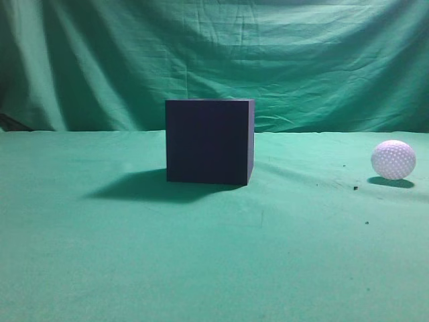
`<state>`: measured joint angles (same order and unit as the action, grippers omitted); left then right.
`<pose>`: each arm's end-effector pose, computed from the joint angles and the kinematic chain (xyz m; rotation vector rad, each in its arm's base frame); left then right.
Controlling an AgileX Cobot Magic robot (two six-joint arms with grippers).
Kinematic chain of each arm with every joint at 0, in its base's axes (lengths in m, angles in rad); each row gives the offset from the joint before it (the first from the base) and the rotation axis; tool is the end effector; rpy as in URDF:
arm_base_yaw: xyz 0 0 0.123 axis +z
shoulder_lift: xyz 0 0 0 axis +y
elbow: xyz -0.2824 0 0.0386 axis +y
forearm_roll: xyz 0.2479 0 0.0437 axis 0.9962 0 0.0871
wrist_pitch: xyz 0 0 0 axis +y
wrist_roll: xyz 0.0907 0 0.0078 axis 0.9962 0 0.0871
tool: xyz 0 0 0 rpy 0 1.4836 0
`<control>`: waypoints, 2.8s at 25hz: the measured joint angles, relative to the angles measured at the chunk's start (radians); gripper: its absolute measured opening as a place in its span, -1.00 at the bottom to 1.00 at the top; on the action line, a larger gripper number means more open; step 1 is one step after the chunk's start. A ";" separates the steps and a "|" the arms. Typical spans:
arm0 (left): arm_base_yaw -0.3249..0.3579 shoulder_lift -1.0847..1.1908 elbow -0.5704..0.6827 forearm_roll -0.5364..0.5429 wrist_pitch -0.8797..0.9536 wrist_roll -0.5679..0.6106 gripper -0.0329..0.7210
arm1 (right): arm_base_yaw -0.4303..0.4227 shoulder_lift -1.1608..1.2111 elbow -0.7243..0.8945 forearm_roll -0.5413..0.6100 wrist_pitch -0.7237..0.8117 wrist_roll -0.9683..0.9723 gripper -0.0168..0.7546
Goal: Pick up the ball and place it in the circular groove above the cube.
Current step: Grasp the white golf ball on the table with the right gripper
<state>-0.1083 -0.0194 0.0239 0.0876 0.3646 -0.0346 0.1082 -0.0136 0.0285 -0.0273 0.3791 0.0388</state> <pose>0.0524 -0.0028 0.1734 0.1222 1.8473 -0.0136 0.0522 0.0047 0.1702 -0.0820 1.8763 0.0741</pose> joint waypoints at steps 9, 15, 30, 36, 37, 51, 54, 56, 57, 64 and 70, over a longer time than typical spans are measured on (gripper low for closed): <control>0.000 0.000 0.000 0.000 0.000 0.000 -0.91 | 0.000 0.000 0.000 0.001 -0.194 -0.001 -0.96; 0.000 0.000 0.000 0.000 0.000 0.000 -0.91 | 0.000 0.000 0.000 0.034 -0.493 0.019 -0.96; 0.000 0.000 0.000 0.000 0.000 0.000 -0.91 | 0.000 0.600 -0.350 0.143 -0.125 0.064 -0.96; 0.000 0.000 0.000 0.000 0.000 0.000 -0.91 | 0.000 0.760 -0.429 0.179 -0.069 -0.020 -0.96; 0.000 0.000 0.000 0.000 0.000 0.000 -0.91 | 0.000 0.784 -0.460 0.183 -0.030 -0.062 -0.96; 0.000 0.000 0.000 0.000 0.000 0.000 -0.91 | 0.191 1.264 -0.814 0.119 0.314 -0.218 -0.83; 0.000 0.000 0.000 0.000 0.000 0.000 -0.91 | 0.193 1.352 -0.857 0.117 0.343 -0.222 -0.52; 0.000 0.000 0.000 0.000 0.000 0.000 -0.91 | 0.197 1.403 -0.879 0.117 0.350 -0.232 -0.21; 0.000 0.000 0.000 0.000 0.000 0.000 -0.91 | 0.197 1.429 -0.888 0.117 0.355 -0.234 -0.03; 0.000 0.000 0.000 0.000 0.000 0.000 -0.91 | 0.199 1.597 -0.978 0.117 0.364 -0.251 0.51; 0.000 0.000 0.000 0.000 0.000 0.000 -0.91 | 0.199 1.722 -1.039 0.117 0.342 -0.251 0.41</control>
<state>-0.1083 -0.0194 0.0239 0.0876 0.3646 -0.0346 0.3068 1.7087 -1.0102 0.0894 0.7214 -0.2122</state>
